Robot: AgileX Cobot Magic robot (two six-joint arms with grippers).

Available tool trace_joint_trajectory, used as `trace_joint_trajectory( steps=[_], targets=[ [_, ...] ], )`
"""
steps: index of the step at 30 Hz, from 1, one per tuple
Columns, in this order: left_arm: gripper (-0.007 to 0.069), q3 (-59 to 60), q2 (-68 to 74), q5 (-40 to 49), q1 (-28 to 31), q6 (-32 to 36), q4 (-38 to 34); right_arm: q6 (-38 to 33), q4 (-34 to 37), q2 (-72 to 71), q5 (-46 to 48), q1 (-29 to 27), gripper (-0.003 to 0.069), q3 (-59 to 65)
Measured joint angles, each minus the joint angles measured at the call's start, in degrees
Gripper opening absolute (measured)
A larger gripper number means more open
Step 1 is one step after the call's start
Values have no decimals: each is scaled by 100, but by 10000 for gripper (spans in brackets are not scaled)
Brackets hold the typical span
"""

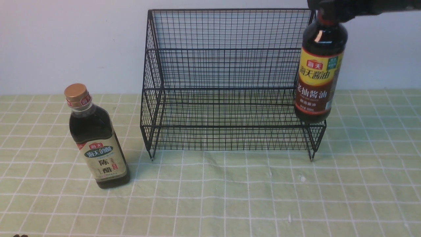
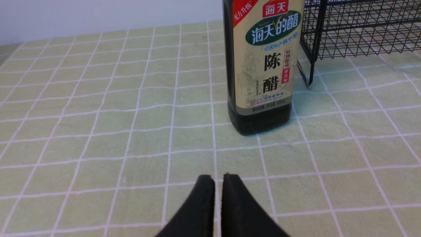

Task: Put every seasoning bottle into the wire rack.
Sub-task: Use the right arm to put the condiment bottle back on the shelf

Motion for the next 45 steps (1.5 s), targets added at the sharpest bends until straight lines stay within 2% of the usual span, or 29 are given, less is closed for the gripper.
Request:
trace_joint_trajectory(
  steps=[10, 15, 21, 27, 30, 32, 33, 35, 37, 42, 45],
  targets=[
    [17, 0, 0, 0, 0, 0, 0, 10, 151, 363, -244, 0, 276, -1],
    [17, 0, 0, 0, 0, 0, 0, -2, 98, 670, 36, 0, 276, -5],
    [17, 0, 0, 0, 0, 0, 0, -3, -302, 854, 548, 0, 276, -5],
    [17, 0, 0, 0, 0, 0, 0, 17, -341, 883, 624, 0, 279, -19],
    [17, 0, 0, 0, 0, 0, 0, 29, -341, 883, 624, 0, 321, -37],
    [17, 0, 0, 0, 0, 0, 0, 39, -443, 819, 624, 0, 390, -63],
    [17, 0, 0, 0, 0, 0, 0, 42, -443, 819, 624, 0, 390, -63],
    [17, 0, 0, 0, 0, 0, 0, 152, -690, 709, 643, 0, 445, -68],
    [17, 0, 0, 0, 0, 0, 0, 345, -964, 596, 663, 0, 468, -68],
    [17, 0, 0, 0, 0, 0, 0, 943, -1643, 185, 752, 0, 477, -68],
    [17, 0, 0, 0, 0, 0, 0, 1428, -1938, -374, 893, 0, 440, -68]
  ],
)
